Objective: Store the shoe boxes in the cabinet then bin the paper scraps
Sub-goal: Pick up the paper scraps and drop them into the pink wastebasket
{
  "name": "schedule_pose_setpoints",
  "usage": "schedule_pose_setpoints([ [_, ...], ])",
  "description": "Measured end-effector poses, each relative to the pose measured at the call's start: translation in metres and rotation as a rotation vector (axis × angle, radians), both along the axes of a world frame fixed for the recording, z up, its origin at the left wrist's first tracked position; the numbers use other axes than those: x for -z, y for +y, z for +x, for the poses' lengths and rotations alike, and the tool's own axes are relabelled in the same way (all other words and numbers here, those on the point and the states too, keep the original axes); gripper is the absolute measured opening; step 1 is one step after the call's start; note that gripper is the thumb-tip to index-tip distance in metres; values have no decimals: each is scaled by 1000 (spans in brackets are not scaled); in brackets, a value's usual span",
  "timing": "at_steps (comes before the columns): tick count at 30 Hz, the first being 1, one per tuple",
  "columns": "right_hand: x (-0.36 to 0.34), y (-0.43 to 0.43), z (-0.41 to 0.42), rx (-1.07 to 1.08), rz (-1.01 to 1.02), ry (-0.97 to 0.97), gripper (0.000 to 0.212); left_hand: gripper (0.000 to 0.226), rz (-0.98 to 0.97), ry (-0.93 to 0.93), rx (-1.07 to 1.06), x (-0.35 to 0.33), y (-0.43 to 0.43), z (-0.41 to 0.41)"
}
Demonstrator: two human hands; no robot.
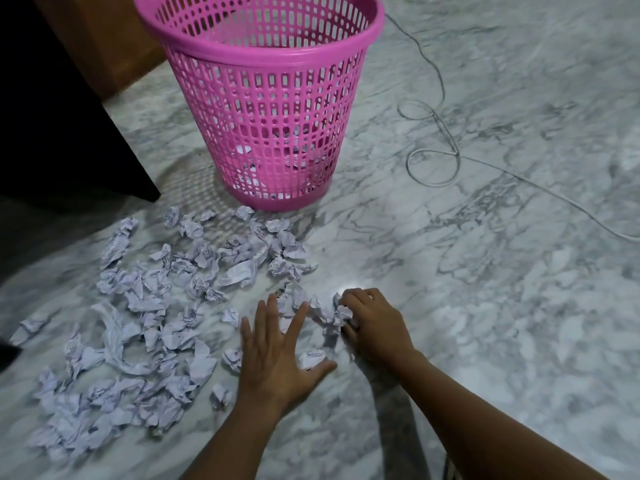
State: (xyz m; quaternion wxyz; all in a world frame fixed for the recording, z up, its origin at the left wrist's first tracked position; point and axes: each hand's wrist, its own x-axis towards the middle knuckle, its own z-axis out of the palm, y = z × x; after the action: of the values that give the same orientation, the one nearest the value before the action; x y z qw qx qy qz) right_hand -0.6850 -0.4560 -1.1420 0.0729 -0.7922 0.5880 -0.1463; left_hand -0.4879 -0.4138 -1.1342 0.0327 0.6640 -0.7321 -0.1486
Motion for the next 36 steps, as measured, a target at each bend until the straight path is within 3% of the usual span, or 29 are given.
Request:
schedule_pose_setpoints([
  [4,4,-3,5,-6,70,-168,22,61,-140,11,13,10,-1,-3],
  [8,-10,-19,-3,169,116,-529,27,23,-315,-54,79,20,-4,2],
  [12,-32,-8,-14,418,67,-762,42,22,-307,-68,110,27,-8,5],
  [15,-25,13,-14,396,65,-696,39,16,-340,-60,124,29,-9,5],
  [19,-2,44,-11,411,60,-342,46,17,-412,-34,131,24,-8,7],
  [21,5,53,-10,423,66,-294,49,23,-468,-4,130,18,-9,8],
  [24,11,58,-10,406,59,-302,49,33,-530,9,92,9,-11,10],
  [27,8,60,-9,345,22,-336,31,33,-515,60,-5,3,-11,13],
  [32,-14,51,-12,452,30,-666,35,25,-487,77,-116,-5,-11,21],
  [36,-23,66,-6,466,-12,-636,28,25,-477,66,-126,-8,-16,25],
])
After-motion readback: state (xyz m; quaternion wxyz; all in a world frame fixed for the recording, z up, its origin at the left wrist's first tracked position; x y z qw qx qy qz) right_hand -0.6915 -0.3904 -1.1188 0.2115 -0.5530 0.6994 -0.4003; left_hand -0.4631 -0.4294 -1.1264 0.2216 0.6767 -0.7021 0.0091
